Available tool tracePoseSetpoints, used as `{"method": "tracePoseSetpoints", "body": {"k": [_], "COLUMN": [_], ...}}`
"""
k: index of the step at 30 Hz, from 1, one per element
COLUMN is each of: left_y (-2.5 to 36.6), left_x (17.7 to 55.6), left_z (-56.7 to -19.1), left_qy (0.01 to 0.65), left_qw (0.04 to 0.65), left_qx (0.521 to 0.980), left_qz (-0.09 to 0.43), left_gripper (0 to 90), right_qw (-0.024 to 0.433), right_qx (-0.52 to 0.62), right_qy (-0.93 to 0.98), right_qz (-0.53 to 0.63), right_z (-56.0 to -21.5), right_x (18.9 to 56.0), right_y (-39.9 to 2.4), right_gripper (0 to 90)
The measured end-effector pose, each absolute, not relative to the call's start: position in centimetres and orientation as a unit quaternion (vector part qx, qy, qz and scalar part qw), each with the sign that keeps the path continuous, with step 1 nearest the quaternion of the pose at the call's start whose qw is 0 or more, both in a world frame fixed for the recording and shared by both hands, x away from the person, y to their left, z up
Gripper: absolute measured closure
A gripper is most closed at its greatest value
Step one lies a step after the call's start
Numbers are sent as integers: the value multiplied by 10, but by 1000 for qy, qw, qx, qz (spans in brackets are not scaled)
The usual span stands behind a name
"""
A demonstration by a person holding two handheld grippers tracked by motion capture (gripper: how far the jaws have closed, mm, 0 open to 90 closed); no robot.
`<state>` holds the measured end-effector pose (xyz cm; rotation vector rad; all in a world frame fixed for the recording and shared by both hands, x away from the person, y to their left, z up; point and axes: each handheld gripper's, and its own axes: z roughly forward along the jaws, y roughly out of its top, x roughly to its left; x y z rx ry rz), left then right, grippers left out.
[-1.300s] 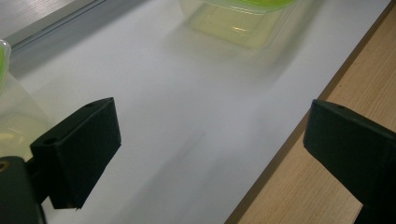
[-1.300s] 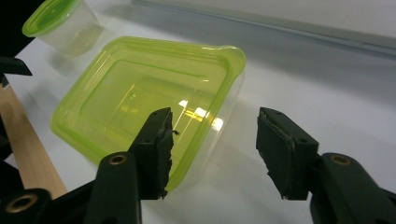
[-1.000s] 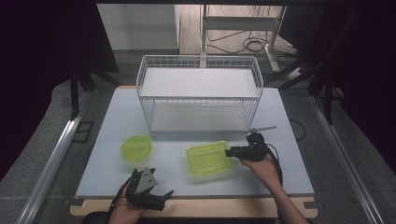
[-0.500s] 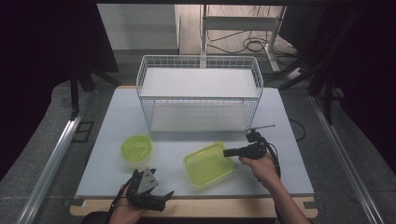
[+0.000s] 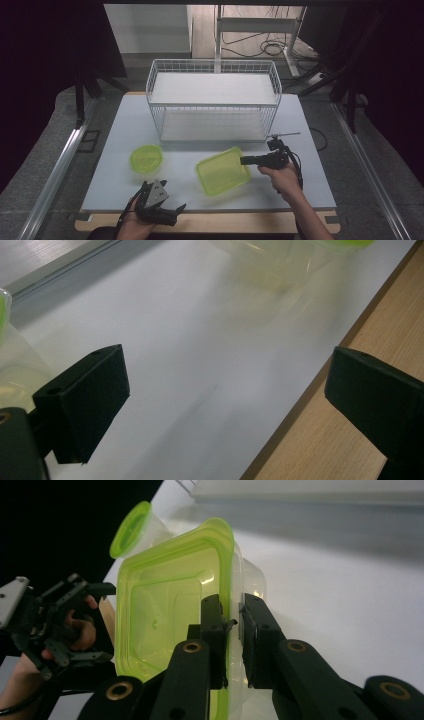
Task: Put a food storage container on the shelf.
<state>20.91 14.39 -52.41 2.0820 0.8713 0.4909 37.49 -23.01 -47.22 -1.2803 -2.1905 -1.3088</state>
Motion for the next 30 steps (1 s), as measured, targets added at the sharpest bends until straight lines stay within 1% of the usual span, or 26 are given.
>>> {"method": "tracePoseSetpoints", "body": {"k": [13,22,26,30], "left_y": [144,143,143,143], "left_x": [208,208,208,208], "left_z": [-524,-524,-524,-523], "left_qy": [342,340,340,339], "left_qw": [405,403,403,404], "left_qx": [825,827,827,827], "left_qz": [195,196,196,196], "left_gripper": [41,40,40,40], "right_qw": [131,123,129,125], "right_qx": [-438,-435,-438,-437], "right_qy": [-745,-735,-718,-711], "right_qz": [-486,-505,-525,-536], "right_z": [-440,-411,-398,-383], "right_x": [377,383,388,394], "right_y": [-232,-230,-230,-229], "right_gripper": [807,807,807,807]}}
